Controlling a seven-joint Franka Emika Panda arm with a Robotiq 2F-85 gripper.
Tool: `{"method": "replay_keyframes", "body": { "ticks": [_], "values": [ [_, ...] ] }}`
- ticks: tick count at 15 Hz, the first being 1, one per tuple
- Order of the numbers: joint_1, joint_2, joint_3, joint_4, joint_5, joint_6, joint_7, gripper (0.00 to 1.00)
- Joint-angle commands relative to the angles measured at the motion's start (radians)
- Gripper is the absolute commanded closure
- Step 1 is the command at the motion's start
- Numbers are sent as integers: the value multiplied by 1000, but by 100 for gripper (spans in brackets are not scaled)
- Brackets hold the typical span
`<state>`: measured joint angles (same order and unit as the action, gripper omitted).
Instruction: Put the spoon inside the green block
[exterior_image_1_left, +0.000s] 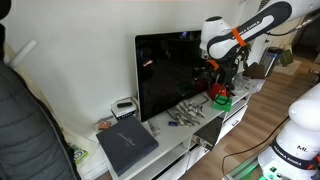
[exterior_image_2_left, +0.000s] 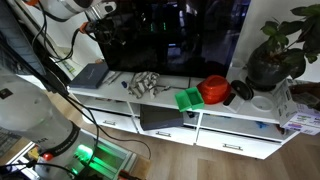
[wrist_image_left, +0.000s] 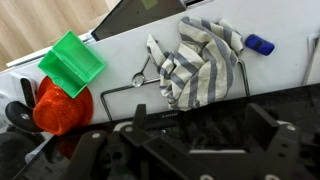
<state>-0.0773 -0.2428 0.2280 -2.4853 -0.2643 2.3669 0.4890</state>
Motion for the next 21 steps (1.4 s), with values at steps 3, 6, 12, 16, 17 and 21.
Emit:
{"method": "replay_keyframes", "body": {
  "ticks": [3,6,12,16,17,21],
  "values": [
    [-8,91,-99,-43,4,100,4,0],
    [-19,161,-167,-62,30,177,-36,0],
    [-25,355,-274,-39,159,372,-172,0],
    [-35,494,-301,9,280,491,-273,0],
    [-47,541,-297,33,316,523,-308,0],
    [-14,528,-323,12,312,512,-297,0]
  ]
}}
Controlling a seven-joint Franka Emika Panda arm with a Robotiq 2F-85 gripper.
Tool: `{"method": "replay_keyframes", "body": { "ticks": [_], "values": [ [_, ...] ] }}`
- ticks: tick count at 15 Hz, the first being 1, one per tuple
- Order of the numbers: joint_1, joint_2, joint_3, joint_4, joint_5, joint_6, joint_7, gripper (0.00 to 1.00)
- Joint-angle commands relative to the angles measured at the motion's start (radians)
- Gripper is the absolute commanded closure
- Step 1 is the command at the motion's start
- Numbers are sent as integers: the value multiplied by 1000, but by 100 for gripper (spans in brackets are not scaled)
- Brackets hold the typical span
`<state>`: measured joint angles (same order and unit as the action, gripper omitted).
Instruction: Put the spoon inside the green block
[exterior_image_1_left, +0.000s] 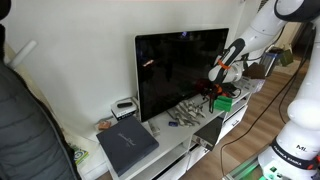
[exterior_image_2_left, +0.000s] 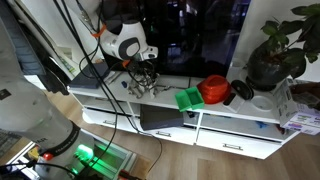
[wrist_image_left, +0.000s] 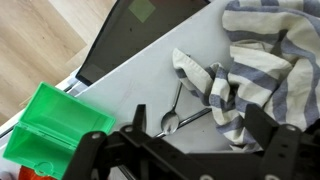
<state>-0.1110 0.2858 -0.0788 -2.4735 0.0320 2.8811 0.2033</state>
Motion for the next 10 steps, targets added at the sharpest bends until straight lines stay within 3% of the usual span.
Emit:
{"method": "replay_keyframes", "body": {
  "ticks": [1,5,10],
  "values": [
    [22,-2,-16,0,15,-2,-11,0],
    [28,-11,-16,0,14,-3,-9,0],
    [13,128,-41,107,36,2,21,0]
  ]
}}
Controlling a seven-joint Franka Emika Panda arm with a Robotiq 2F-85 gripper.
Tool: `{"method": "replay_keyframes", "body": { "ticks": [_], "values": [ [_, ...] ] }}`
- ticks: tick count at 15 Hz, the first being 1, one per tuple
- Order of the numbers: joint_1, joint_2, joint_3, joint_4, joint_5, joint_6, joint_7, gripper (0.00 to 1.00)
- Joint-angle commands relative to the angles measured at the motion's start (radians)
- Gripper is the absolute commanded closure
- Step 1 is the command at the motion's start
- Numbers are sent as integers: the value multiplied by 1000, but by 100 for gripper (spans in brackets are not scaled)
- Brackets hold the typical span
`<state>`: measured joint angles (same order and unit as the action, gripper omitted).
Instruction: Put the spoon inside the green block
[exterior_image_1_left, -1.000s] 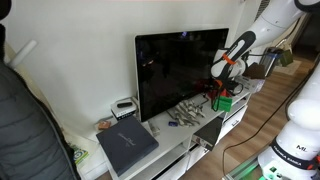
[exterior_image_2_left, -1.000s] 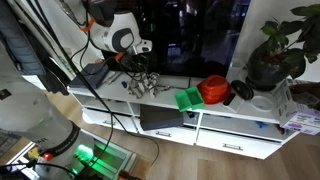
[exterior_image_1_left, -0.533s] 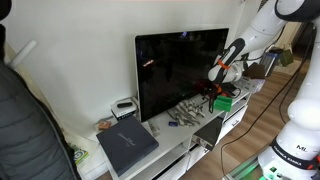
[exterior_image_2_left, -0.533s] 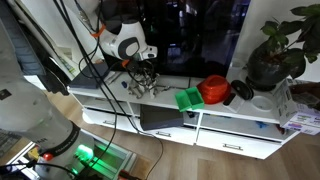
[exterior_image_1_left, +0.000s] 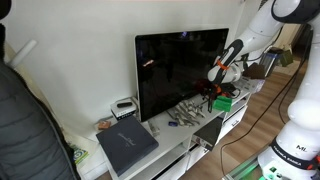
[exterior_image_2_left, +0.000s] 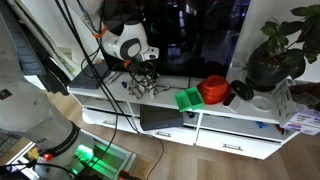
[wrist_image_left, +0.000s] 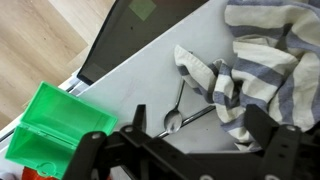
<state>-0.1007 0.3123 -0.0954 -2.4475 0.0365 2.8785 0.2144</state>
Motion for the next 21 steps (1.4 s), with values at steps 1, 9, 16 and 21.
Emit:
{"method": "replay_keyframes", "body": {
  "ticks": [1,9,16,21],
  "values": [
    [2,135,-31,104,35,13,16,0],
    [-61,327,20,275,134,-40,-11,0],
    [-94,456,39,413,167,-99,-12,0],
    [-99,517,45,484,196,-136,3,25]
  ]
}}
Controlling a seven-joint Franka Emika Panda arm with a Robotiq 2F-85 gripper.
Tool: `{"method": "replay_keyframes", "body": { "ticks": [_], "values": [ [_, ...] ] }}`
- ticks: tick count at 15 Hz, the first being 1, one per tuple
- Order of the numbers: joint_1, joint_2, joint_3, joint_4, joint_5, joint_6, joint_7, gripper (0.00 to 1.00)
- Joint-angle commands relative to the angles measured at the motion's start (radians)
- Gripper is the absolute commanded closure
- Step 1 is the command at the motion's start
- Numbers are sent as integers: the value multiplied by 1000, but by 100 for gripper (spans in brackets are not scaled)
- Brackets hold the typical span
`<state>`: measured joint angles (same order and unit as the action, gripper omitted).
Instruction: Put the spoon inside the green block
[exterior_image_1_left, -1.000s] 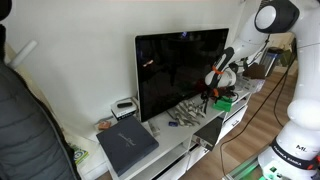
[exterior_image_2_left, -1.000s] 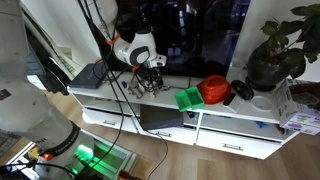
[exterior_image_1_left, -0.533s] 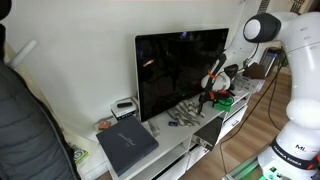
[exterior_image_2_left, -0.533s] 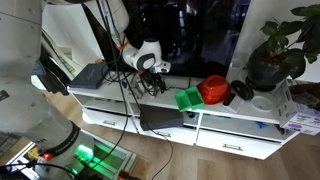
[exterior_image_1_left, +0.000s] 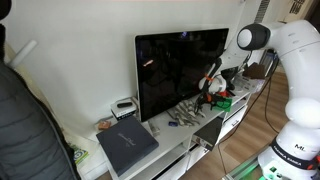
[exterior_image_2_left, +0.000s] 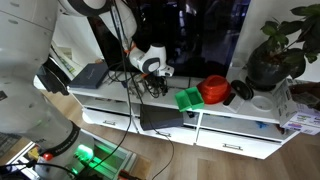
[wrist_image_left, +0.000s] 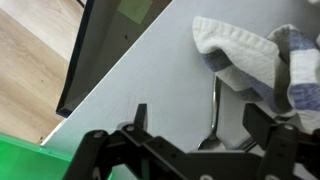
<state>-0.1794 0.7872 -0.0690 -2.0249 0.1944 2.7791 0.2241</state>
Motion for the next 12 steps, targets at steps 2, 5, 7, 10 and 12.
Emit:
{"method": "replay_keyframes", "body": {
  "ticks": [2,5,7,10,12],
  "values": [
    [-15,60,16,83,44,-40,-1,41],
    [-7,81,12,108,47,-44,6,54],
    [-5,92,10,122,47,-48,11,59],
    [-3,98,11,133,48,-54,15,59],
    [1,101,9,137,46,-56,19,65]
  ]
}}
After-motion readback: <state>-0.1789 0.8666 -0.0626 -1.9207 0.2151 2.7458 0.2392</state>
